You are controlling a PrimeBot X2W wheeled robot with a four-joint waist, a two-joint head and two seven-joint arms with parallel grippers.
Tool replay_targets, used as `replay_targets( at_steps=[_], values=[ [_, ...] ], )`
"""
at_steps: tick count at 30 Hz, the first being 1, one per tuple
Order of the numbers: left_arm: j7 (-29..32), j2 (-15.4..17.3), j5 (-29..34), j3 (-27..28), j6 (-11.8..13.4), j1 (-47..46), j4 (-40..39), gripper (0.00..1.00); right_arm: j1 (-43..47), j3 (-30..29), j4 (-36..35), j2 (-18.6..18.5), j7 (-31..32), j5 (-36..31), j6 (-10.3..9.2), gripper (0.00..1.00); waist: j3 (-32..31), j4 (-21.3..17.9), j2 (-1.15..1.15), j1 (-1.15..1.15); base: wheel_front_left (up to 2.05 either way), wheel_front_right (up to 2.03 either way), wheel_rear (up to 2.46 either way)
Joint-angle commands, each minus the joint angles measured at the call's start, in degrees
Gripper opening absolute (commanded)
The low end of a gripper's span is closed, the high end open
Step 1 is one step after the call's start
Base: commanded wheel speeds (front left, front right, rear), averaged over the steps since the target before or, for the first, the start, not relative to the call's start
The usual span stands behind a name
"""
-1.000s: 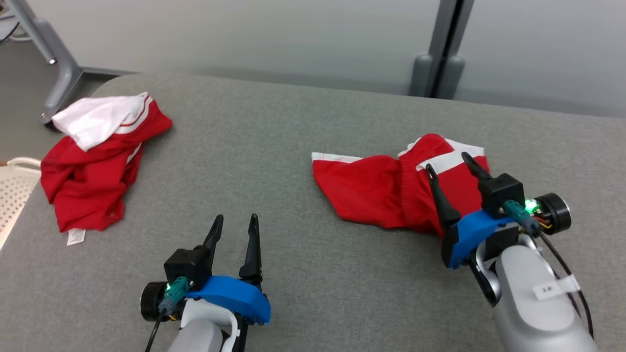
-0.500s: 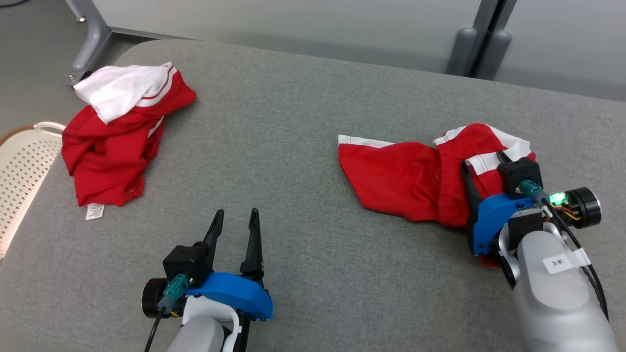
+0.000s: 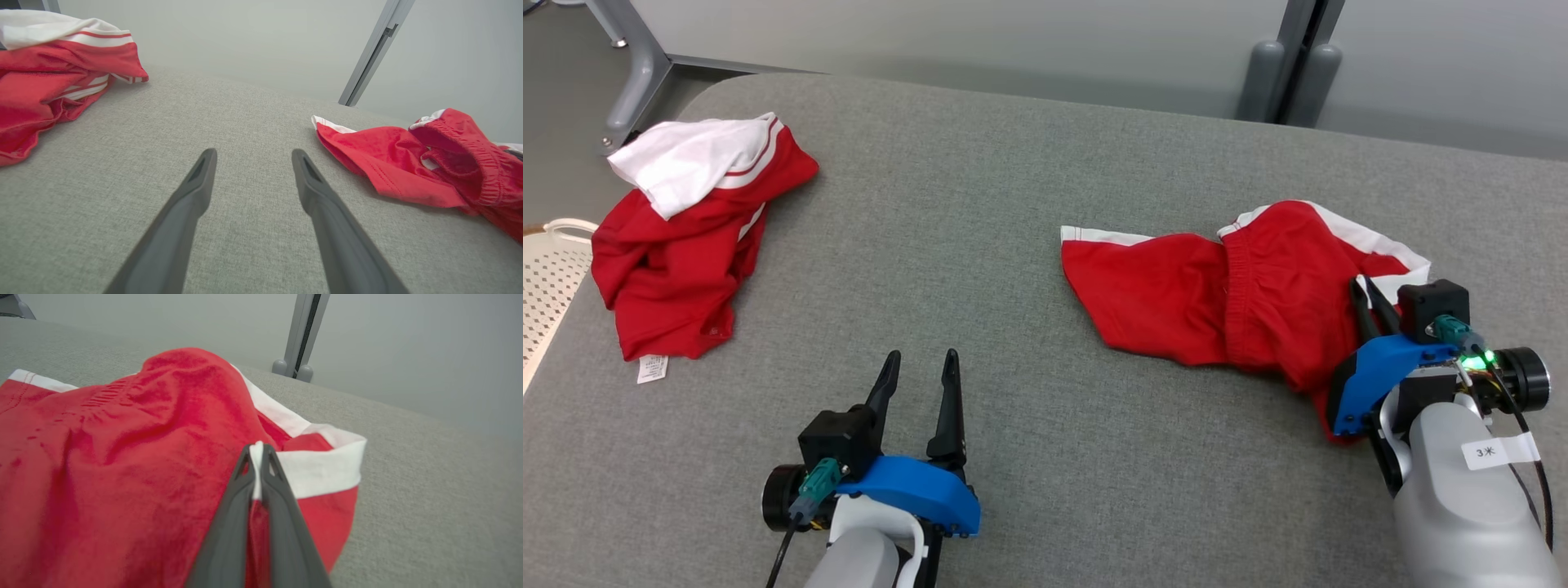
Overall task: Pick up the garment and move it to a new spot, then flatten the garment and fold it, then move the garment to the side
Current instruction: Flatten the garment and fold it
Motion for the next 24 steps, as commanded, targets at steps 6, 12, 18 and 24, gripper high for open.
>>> replay_targets(
  at_steps=[6,12,18,24],
  values=[
    [-0.2,-0.1,1.2,1.0,-0.2,0.1,0.6,1.00,0.3,-1.0,0.5,-0.3,-2.9,0.8,0.01,0.00,-0.7,-1.5,-0.01,0.00,0.00,0.00,0.00],
    [-0.2,-0.1,2.2,1.1,-0.8,1.2,1.4,1.00,1.6,3.3,-2.9,-0.3,-5.1,5.2,0.01,0.00,-2.9,-4.6,-0.01,0.00,0.00,0.00,0.00],
    [-0.2,-0.1,2.5,0.9,-1.0,2.0,2.3,1.00,8.8,10.3,-13.1,-0.3,-5.5,10.4,0.02,0.00,-5.4,-7.7,-0.01,0.00,0.00,0.00,0.00],
    [-0.2,-0.1,2.7,1.1,-1.2,2.3,2.7,1.00,21.3,12.3,-23.0,-0.3,-5.5,12.3,0.02,0.00,-6.7,-9.1,-0.01,0.00,0.00,0.00,0.00]
  ],
)
